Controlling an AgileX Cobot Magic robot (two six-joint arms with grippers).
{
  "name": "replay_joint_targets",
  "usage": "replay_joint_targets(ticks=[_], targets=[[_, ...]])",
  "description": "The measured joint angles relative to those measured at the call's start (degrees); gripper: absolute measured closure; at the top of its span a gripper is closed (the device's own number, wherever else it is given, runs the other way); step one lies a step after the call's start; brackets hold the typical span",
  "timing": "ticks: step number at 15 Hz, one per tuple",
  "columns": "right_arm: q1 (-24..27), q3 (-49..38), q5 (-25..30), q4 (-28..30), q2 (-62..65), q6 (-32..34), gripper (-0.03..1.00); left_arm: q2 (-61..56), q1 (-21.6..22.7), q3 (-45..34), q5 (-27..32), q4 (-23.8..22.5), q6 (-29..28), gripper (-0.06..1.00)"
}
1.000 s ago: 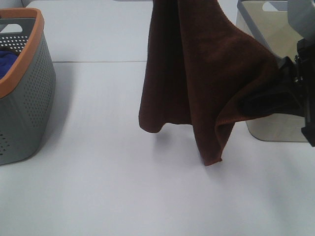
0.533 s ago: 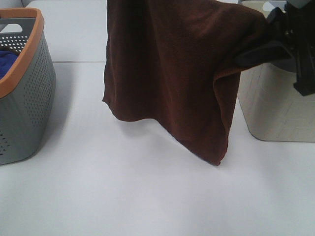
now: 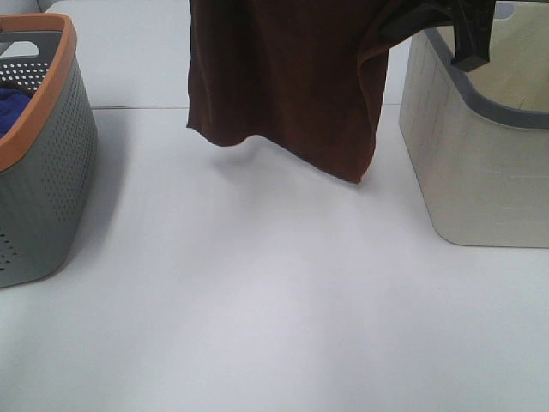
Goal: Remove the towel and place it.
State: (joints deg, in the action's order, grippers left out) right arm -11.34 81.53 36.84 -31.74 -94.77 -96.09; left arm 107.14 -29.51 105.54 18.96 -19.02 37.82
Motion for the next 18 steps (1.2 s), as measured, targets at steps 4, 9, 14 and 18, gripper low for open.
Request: replay_joint_targets(ticks=[4,9,14,18], targets=[[0.00,7.28,-4.81,9.51,-8.65,-4.35,0.97,4.35,4.58,-0.11,-5.27,-1.09,-0.11,0.94],[0.00,7.28,-6.65,10.03,-9.05,-5.27,0.97,4.64,4.58,-0.23,-4.58,-0.40,-0.23,0.94],[0.00,7.28,-17.82,10.20,-12.09,-9.34,0.97,7.05,4.58,-0.23,-9.97,-0.06,-0.17,0.94],[0.00,7.28,-32.26,10.20,-15.30,-11.23,0.97,11.34,8.65,-0.23,-22.75,-1.09,-0.17,0.94]])
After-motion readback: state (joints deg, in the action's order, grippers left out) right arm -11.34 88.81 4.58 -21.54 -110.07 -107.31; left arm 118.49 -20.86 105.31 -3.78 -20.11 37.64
